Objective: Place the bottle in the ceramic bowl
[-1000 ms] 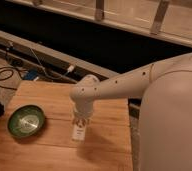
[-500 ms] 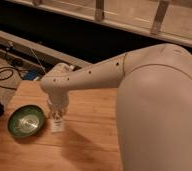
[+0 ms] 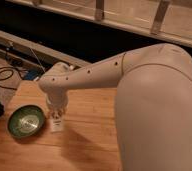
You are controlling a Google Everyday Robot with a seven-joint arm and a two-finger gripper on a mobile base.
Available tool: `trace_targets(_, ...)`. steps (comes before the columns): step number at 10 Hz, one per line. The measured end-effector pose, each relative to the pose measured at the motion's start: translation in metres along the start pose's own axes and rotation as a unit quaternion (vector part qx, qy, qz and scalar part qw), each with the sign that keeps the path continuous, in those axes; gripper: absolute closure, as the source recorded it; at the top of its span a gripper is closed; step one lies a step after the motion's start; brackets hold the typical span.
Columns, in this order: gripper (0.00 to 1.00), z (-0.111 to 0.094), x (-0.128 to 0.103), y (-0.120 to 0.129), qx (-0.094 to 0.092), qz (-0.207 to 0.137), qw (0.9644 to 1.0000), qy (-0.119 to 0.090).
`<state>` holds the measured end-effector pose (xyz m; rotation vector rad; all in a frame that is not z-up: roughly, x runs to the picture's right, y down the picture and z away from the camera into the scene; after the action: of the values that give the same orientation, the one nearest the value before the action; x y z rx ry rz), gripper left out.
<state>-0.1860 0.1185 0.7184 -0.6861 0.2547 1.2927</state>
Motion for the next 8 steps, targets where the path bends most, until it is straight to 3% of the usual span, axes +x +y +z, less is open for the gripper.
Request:
trace_targets(2, 1.00, 0.001, 0.000, 0.002, 0.000, -0.008, 1.0000, 0.002)
trace_targets(5, 1.00, 0.008, -0.014, 0.043, -0.002, -0.074, 0.9973, 0.006)
trace_targets(6, 1.00, 0.011, -0.022, 0.065, -0.003, -0.101, 0.9949, 0.007)
trace_targets(8, 1.00, 0.019, -0.041, 0.117, -0.010, -0.161, 0.9869, 0.009)
